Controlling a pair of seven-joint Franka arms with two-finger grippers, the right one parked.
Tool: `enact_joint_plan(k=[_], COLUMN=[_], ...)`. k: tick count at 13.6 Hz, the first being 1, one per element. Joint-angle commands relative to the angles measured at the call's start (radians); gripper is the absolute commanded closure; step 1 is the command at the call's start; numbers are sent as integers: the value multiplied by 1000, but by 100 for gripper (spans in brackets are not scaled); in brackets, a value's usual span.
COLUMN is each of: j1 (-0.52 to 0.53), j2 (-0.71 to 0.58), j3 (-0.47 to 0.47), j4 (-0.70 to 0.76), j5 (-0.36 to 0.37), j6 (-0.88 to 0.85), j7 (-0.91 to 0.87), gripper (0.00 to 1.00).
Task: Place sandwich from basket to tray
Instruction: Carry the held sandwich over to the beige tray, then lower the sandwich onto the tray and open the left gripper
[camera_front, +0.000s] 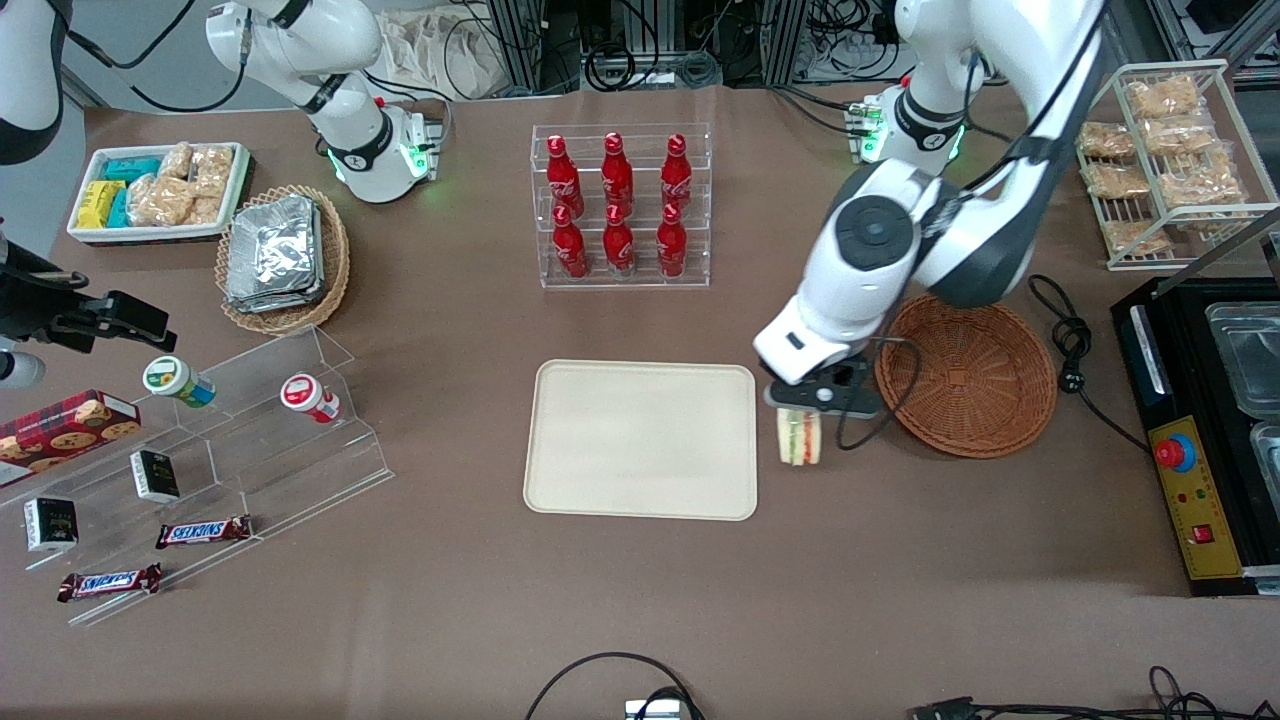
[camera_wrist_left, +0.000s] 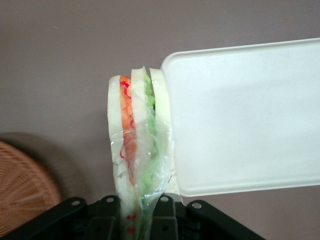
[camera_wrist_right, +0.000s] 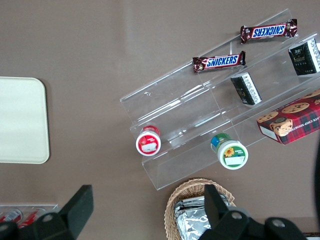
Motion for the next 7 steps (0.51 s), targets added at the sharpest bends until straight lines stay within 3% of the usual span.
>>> enact_joint_plan(k=[1, 7], j1=[-47, -110], j2=[114, 258], j3=[1, 5], j4=[71, 151], j5=[47, 110], j6=[57, 65], j7=[-57, -86], gripper=[88, 88])
